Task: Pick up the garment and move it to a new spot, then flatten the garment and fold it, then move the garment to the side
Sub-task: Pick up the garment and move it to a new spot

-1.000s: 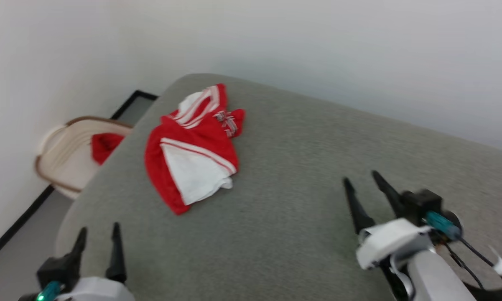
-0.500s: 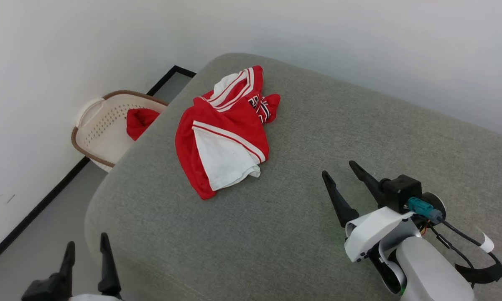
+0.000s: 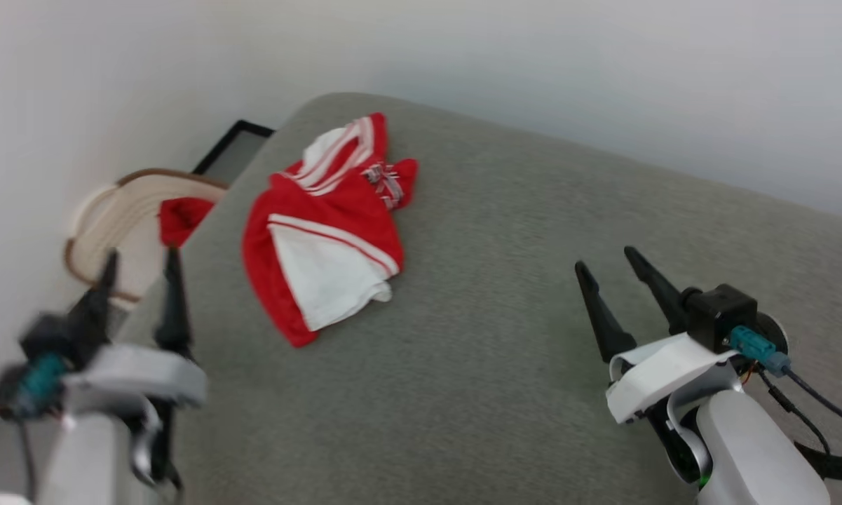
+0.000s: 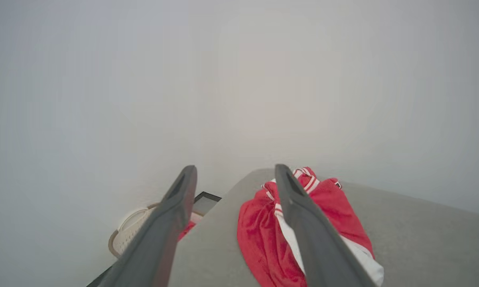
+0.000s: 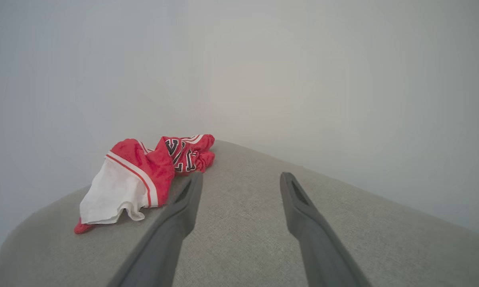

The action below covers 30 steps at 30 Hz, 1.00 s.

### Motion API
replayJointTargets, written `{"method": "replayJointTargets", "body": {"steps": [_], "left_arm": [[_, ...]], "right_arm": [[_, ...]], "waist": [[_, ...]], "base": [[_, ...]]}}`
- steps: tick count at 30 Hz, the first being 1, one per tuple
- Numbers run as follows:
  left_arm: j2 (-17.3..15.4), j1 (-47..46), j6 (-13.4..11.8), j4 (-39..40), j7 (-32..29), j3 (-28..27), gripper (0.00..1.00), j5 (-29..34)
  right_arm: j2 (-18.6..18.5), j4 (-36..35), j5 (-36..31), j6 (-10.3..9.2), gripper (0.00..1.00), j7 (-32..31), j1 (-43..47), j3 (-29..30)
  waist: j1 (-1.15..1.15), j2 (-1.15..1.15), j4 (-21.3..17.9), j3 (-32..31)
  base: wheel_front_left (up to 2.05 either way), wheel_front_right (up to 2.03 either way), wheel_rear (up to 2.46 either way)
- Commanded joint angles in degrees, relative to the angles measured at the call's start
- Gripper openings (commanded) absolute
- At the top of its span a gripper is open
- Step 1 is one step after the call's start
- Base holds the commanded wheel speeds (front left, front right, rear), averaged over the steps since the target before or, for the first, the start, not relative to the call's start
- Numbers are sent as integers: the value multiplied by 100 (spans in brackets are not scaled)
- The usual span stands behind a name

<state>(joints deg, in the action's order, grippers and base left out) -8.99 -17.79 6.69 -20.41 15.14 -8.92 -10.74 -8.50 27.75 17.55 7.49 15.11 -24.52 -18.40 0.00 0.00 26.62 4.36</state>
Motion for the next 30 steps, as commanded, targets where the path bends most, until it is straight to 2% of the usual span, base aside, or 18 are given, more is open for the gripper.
{"method": "replayJointTargets", "body": {"steps": [1,5,9,11,14,17,21,26,30], "left_arm": [[-128,-193,40,-100,0,-21,100,-12],[-612,-987,65,-566,1,-89,100,-165],[-1125,-1648,75,-1114,-171,-76,100,-391],[-1356,-1945,82,-1422,-455,7,100,-626],[-1791,-2263,82,-1982,-1369,294,100,-1143],[-2130,-2527,83,-2433,-2541,619,100,-1804],[-2547,-2660,77,-2705,-3742,1033,100,-2465],[-2851,-2781,78,-3052,-4463,1287,100,-2838],[-2984,-2816,55,-3497,-4549,1384,100,-2792]], "right_arm": [[-14,-37,-23,0,100,5,-66,22],[19,-210,90,0,100,5,-228,28],[52,-378,108,0,100,4,-288,107],[98,-453,95,0,100,5,-339,122],[158,-537,75,0,100,5,-377,123],[205,-575,87,0,100,4,-347,173],[228,-606,79,0,100,5,-403,144],[179,-686,16,0,100,5,-501,168],[141,-779,-23,0,100,5,-597,135]], "waist": [[0,0,-1168,721],[0,0,-1929,1146],[0,0,-2493,1450],[0,0,-2735,1550],[0,0,-3054,1657],[0,0,-3252,1715],[0,0,-3456,1834],[0,0,-3616,2128],[0,0,-3725,2375]], "base": [[0,0,0],[0,0,0],[0,0,0],[0,0,0],[0,0,0],[0,0,0],[0,0,0],[0,0,0],[0,0,0]]}}
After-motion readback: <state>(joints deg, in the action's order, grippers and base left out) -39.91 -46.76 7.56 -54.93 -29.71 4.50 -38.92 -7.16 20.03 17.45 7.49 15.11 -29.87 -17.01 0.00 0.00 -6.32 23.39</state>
